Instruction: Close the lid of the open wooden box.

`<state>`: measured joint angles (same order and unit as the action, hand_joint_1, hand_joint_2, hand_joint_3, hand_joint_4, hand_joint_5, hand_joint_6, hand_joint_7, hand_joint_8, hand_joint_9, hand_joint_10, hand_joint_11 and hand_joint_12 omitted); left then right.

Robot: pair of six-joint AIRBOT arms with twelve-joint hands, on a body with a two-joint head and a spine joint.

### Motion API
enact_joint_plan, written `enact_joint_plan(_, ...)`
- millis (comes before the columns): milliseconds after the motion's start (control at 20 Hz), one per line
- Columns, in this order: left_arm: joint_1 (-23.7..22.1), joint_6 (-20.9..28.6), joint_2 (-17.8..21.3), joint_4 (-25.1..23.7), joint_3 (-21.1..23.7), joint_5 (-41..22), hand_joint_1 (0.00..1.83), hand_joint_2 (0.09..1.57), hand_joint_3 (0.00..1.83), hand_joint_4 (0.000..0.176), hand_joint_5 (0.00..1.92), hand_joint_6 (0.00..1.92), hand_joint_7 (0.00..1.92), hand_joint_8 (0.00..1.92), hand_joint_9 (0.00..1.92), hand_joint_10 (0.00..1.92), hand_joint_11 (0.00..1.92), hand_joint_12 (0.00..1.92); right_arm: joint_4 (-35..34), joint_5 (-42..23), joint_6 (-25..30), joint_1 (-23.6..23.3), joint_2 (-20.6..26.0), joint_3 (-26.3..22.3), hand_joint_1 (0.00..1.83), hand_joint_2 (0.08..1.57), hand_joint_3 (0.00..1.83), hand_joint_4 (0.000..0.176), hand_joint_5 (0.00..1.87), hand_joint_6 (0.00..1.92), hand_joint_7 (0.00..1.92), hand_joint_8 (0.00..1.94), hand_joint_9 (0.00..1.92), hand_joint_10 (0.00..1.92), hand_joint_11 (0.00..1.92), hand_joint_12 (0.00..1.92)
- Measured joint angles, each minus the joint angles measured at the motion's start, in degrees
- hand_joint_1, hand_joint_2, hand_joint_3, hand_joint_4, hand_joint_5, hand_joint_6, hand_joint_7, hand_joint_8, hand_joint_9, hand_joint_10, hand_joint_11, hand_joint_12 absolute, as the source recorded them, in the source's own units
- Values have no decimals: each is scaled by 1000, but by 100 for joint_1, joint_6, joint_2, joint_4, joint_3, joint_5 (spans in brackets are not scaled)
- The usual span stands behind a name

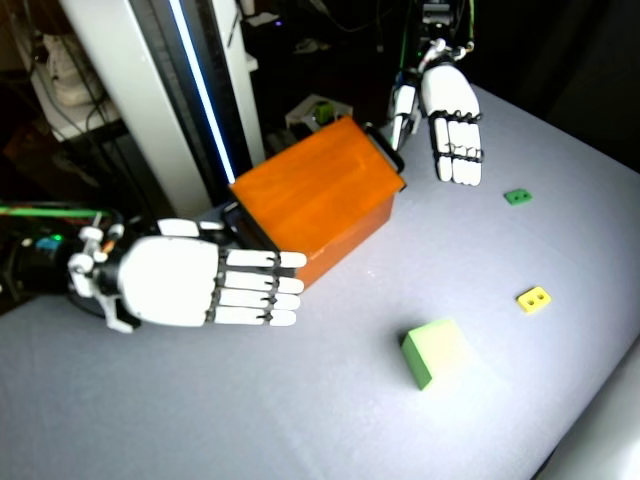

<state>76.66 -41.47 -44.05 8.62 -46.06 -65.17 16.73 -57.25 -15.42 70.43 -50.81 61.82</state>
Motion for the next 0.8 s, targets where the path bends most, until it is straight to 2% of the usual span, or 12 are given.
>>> enact_joint_plan(150, 0, 2, -7, 2, -31, -2, 317, 1314, 0, 0, 60, 3, 26, 2, 71, 2, 131, 30, -13, 28, 0, 0, 0, 7, 509, 1088, 0, 130, 0, 0, 0, 0, 0, 0, 8, 2)
enact_joint_plan(200, 0, 2, -7, 7, -31, -4, 315, 1315, 1, 0, 63, 4, 22, 0, 60, 0, 123, 25, -22, 46, 0, 2, 0, 7, 576, 1049, 0, 160, 0, 0, 0, 0, 0, 0, 3, 0)
enact_joint_plan(250, 0, 2, -7, 7, -31, -2, 315, 1315, 1, 0, 63, 4, 22, 0, 60, 0, 123, 25, -39, 55, 2, 22, 0, 7, 576, 1049, 0, 160, 0, 0, 0, 0, 0, 0, 3, 0)
enact_joint_plan(300, 0, 2, -7, 4, -31, -2, 317, 1316, 1, 0, 65, 4, 18, 0, 56, 0, 119, 23, -72, 48, 7, 61, 0, 7, 635, 1032, 0, 168, 0, 0, 0, 0, 0, 0, 0, 0)
enact_joint_plan(400, 0, 2, -13, -2, -31, 0, 318, 1314, 0, 0, 60, 1, 10, 0, 52, 0, 114, 21, -63, 66, 9, 63, 7, 17, 690, 1009, 0, 173, 0, 0, 0, 0, 0, 0, 0, 0)
enact_joint_plan(550, 0, 2, -13, -4, -31, 7, 303, 1318, 2, 0, 51, 0, 16, 2, 55, 2, 119, 22, -24, 55, 13, 168, 90, 4, 730, 995, 0, 157, 0, 0, 0, 0, 0, 0, 0, 0)
enact_joint_plan(600, 0, 4, -13, -2, -31, 0, 306, 1317, 1, 0, 56, 3, 19, 3, 60, 4, 121, 23, -24, 55, 26, 168, 105, -28, 725, 988, 0, 172, 0, 0, 0, 0, 0, 0, 0, 0)
enact_joint_plan(800, -2, 15, -24, -37, -66, -2, 366, 1308, 0, 0, 52, 1, 29, 5, 66, 4, 112, 17, -37, 55, 28, 168, 116, -31, 727, 999, 0, 176, 0, 0, 0, 0, 0, 0, 0, 0)
